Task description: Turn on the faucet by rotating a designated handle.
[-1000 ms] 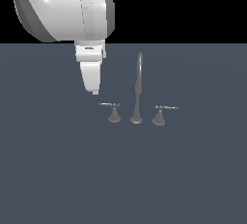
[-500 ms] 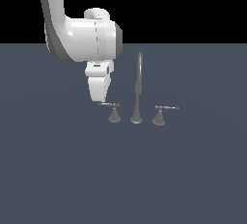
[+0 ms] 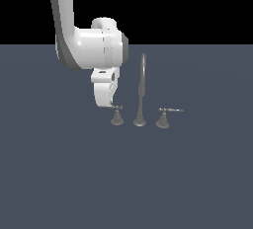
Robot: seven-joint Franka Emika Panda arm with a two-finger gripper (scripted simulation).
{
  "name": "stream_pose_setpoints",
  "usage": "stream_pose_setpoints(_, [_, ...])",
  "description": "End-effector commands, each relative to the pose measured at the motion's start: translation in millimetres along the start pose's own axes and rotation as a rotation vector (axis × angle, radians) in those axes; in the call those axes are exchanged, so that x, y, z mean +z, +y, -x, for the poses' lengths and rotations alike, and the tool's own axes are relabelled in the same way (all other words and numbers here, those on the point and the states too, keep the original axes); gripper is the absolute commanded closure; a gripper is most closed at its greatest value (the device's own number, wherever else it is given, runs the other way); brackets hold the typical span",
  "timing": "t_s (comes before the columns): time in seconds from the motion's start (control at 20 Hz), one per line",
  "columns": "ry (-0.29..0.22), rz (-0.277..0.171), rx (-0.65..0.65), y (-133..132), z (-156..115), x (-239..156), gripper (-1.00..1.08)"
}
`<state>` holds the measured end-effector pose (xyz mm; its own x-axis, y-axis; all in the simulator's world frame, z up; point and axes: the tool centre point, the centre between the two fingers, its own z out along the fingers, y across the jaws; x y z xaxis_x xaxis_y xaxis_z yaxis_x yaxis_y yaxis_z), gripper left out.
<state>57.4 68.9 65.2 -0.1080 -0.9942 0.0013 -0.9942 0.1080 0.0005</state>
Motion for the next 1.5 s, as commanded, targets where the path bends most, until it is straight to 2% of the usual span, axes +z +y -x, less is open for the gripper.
stream_pose_setpoints(0.0, [0.000,-0.001,0.002,-0.7,0.0,0.3,1.08])
stream_pose_setpoints(0.1, [0.000,0.000,0.002,-0.4,-0.1,0.2,1.08])
stream_pose_setpoints(0.65, [-0.001,0.000,0.002,36.0,17.2,0.1,1.08])
stream_pose_setpoints(0.7, [-0.001,0.000,0.002,36.0,17.2,0.1,1.08])
stream_pose_setpoints(0.75, [-0.003,-0.018,0.010,24.6,11.5,-4.3,1.08])
stream_pose_setpoints(1.45, [-0.002,-0.003,0.004,73.8,3.9,-0.5,1.08])
